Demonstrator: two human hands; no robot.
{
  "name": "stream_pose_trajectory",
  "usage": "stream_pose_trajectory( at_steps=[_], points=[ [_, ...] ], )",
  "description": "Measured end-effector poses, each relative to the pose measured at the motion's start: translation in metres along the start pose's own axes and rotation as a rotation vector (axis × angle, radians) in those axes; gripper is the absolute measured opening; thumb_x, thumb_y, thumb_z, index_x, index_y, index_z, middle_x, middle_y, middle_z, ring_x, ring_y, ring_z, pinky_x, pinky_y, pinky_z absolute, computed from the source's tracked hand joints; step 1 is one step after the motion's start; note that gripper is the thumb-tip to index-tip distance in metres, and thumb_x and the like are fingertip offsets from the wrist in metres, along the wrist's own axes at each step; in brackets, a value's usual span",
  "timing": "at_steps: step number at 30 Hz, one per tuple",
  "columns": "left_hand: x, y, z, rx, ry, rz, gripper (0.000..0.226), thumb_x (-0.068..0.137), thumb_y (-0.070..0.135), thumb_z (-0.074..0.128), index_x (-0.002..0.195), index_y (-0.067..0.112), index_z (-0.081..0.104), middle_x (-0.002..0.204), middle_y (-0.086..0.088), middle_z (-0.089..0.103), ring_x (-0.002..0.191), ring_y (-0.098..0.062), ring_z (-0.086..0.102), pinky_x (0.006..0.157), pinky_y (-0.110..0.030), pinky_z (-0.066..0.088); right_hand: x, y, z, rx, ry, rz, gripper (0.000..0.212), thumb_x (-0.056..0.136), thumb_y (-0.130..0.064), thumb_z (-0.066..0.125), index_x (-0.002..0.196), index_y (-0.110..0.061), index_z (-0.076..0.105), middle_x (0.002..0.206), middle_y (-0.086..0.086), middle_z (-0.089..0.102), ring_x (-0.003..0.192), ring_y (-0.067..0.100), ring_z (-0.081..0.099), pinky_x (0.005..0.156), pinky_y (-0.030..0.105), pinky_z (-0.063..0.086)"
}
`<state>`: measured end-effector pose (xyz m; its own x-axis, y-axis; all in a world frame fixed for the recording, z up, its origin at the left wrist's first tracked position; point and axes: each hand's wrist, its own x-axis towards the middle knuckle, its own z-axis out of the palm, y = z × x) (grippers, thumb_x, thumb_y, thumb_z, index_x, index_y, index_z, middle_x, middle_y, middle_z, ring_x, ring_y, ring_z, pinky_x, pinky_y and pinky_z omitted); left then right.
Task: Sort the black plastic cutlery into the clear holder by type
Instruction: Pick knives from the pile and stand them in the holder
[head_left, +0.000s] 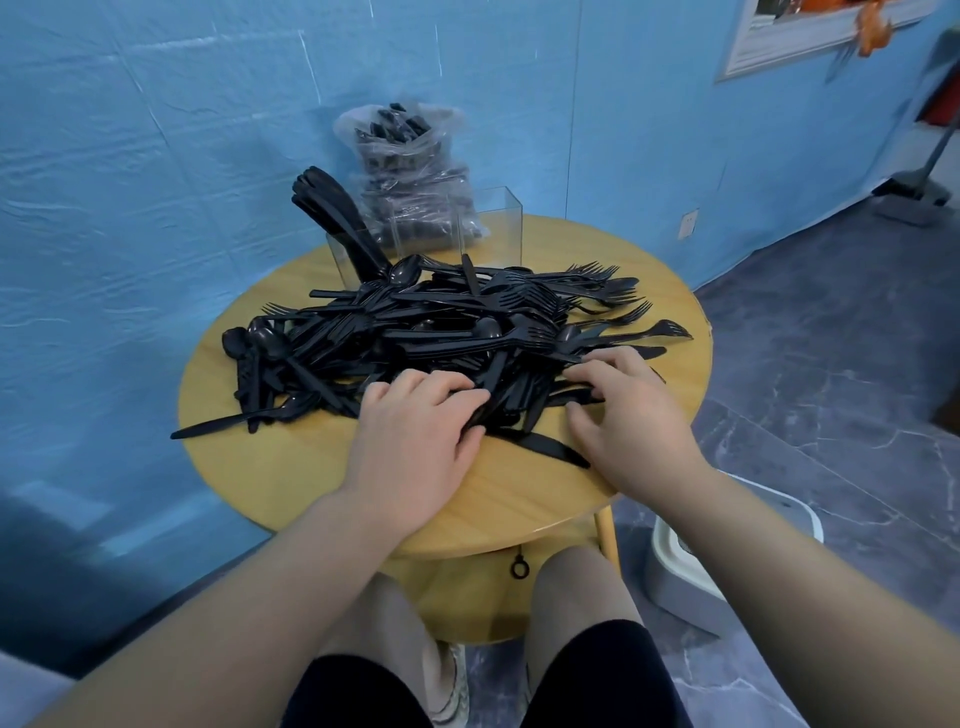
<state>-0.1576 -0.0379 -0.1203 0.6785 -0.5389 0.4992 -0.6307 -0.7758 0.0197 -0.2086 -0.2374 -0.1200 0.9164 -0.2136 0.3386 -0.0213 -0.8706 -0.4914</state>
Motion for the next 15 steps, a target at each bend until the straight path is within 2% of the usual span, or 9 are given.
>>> stream_pose_trajectory(
  at_steps=[5,11,15],
  points=[
    [-0.006,-0.018,-0.006,0.026,0.031,-0.030,0.029,0.076,0.025,0.077,0.104,0.025,0.072,0.104,0.008,0.067,0.093,-0.021,0.062,0.078,-0.041,0.045,0.014,0.001,-0.001,-0.035,-0.024,-0.012,0.037,0.091,-0.021,0.057,0.128,-0.020,0.057,0.136,-0.002,0.046,0.108,0.016,0.055,0.089,0.027,0.045],
    [-0.003,-0.024,-0.012,-0.023,-0.034,-0.122,0.029,0.080,0.039,0.070,0.106,0.026,0.070,0.106,0.011,0.066,0.097,-0.018,0.059,0.084,-0.041,0.042,0.034,0.005,-0.003,-0.173,-0.015,-0.036,0.035,0.091,-0.019,0.056,0.127,-0.018,0.056,0.120,0.002,0.058,0.107,0.022,0.054,0.079,0.029,0.043],
    [0.003,-0.025,-0.014,-0.070,-0.064,-0.131,0.025,0.086,0.037,0.064,0.107,0.026,0.071,0.098,0.009,0.069,0.091,-0.018,0.061,0.082,-0.038,0.042,0.045,0.014,-0.003,-0.218,-0.031,-0.076,0.026,0.093,-0.016,0.052,0.116,-0.016,0.064,0.106,0.003,0.062,0.097,0.024,0.057,0.072,0.029,0.043]
  ],
)
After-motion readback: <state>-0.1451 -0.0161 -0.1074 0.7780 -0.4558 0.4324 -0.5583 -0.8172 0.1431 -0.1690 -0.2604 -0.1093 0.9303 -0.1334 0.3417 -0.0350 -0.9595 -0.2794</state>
